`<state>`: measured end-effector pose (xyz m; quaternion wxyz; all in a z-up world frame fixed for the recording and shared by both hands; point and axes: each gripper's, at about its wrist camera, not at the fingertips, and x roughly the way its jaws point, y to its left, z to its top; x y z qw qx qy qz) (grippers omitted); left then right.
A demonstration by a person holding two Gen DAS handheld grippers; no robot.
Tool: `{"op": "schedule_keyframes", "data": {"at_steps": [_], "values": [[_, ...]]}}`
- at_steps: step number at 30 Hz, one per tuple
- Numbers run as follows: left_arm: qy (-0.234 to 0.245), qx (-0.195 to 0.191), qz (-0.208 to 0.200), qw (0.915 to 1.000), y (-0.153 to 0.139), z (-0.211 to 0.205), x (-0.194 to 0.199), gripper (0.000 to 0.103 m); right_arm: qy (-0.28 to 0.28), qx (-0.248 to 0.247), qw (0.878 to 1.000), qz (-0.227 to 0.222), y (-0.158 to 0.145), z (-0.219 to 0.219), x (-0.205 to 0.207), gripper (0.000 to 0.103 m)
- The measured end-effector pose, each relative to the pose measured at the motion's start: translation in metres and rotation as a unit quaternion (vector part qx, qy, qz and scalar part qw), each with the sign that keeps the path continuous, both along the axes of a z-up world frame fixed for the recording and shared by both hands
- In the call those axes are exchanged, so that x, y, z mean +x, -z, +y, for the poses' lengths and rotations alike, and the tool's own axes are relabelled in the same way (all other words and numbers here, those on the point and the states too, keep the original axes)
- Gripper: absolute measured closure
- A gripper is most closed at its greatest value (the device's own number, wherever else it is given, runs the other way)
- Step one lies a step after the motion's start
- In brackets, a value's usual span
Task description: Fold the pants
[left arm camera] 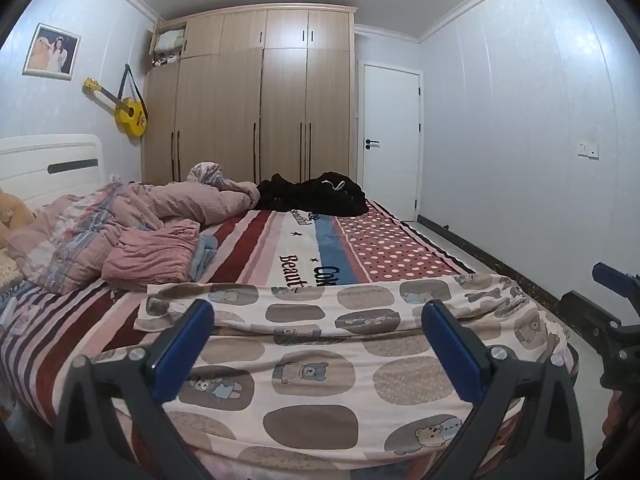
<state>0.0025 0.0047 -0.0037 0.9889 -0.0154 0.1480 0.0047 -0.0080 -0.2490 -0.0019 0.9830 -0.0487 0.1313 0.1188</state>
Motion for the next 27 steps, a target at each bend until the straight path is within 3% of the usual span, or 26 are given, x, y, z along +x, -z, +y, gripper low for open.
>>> {"op": "schedule_keyframes", "data": {"at_steps": [27], "values": [[-0.002,0.001,0.004,1.0000,0.0018,-0.0024,0.0043,0.001,-0.003,0.007,1.000,0.008,0.0015,0.0021,-0.0004,0.001]]}}
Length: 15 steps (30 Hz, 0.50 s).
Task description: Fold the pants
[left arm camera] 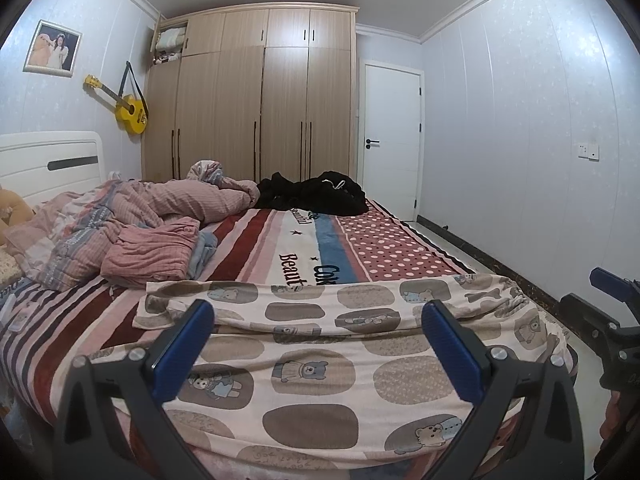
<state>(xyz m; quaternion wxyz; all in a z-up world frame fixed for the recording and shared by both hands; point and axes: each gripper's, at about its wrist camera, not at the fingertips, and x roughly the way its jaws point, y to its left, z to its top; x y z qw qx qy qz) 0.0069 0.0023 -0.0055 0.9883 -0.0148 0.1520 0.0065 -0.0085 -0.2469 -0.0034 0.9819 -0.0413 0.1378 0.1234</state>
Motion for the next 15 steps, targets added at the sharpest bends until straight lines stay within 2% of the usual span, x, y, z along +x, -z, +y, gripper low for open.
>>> {"op": "schedule_keyframes", "data": {"at_steps": [15], "values": [[0.000,-0.006,-0.004,1.0000,-0.0005,0.0022,0.0004,0.001,0.002,-0.001,1.000,0.000,0.0002,0.0001,0.0004,0.001]]}}
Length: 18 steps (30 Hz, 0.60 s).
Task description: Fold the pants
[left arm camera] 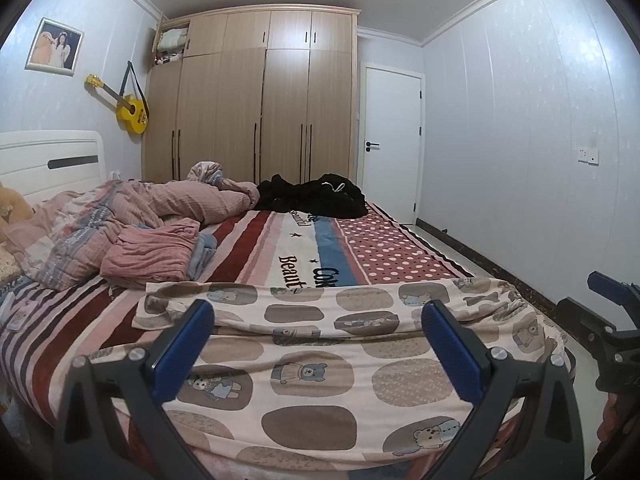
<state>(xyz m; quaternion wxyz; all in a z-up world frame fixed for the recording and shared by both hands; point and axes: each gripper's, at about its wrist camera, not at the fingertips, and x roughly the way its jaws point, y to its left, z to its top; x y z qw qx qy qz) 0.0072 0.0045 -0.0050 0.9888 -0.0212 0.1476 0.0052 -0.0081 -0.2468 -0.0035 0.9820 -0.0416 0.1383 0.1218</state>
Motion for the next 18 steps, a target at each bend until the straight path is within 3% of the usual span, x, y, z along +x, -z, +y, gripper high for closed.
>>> {"op": "schedule_keyframes", "data": {"at_steps": [18], "values": [[0.000,-0.001,0.000,1.0000,0.0000,0.0009,-0.0011,0.001,0.002,0.001,1.000,0.000,0.0000,-0.0002,-0.0001,0.001]]}}
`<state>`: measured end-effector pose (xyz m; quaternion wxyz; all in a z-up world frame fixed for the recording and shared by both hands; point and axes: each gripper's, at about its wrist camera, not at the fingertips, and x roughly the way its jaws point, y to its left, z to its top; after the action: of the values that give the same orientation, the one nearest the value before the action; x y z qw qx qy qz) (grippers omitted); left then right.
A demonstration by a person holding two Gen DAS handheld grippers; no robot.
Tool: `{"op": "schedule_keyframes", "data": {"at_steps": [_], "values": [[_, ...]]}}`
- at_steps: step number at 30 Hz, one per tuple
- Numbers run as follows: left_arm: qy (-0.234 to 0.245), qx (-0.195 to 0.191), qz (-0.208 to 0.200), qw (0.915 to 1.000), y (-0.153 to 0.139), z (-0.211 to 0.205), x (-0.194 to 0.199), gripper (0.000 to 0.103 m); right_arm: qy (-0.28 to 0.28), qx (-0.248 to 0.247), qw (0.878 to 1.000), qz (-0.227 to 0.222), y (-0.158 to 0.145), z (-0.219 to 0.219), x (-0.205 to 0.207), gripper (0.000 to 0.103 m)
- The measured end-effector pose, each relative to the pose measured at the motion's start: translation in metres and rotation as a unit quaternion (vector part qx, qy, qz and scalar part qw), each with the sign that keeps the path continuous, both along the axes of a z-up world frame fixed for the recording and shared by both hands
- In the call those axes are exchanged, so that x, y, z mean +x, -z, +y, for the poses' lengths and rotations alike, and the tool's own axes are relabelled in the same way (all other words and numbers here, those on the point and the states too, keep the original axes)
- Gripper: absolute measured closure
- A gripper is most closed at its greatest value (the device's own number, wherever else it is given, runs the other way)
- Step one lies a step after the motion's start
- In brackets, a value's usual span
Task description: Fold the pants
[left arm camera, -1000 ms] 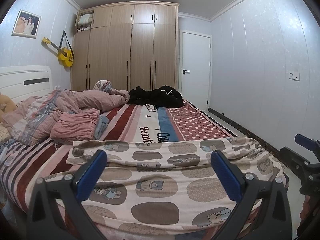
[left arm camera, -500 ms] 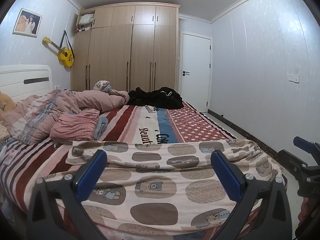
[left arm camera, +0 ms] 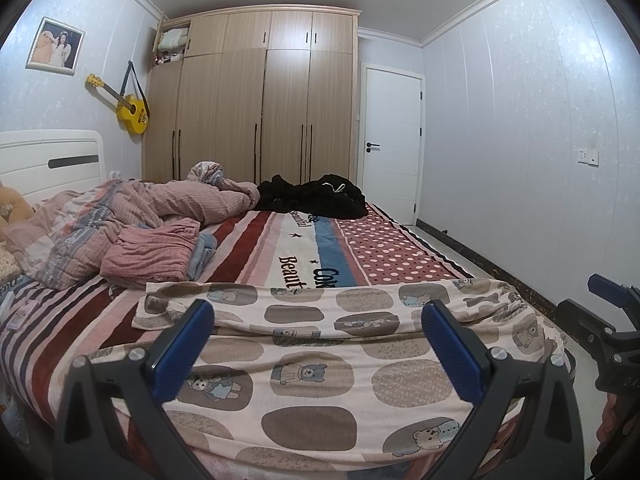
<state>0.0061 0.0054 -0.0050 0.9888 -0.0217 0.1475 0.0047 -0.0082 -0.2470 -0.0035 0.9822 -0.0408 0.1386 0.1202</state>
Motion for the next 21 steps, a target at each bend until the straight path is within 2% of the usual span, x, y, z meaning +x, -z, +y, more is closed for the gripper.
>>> {"op": "schedule_keyframes", "data": {"at_steps": [8,14,18,21], "values": [[0.001,-0.008,0.004,1.0000,0.003,0.006,0.002,0.001,0.006,0.008,1.000,0.014,0.003,0.000,0.002,0.001],[-0.008,-0.026,0.010,0.9996,0.011,0.027,0.008,0.001,0.011,0.000,1.000,0.027,0.008,0.005,0.008,0.000],[-0.028,-0.055,0.015,0.9980,0.022,0.065,0.010,0.001,0.012,-0.013,0.999,0.037,0.013,0.014,0.018,0.000],[-0.080,-0.087,0.031,0.9925,0.039,0.113,0.013,0.001,0.008,-0.029,0.998,0.046,0.019,0.025,0.028,0.000]]}}
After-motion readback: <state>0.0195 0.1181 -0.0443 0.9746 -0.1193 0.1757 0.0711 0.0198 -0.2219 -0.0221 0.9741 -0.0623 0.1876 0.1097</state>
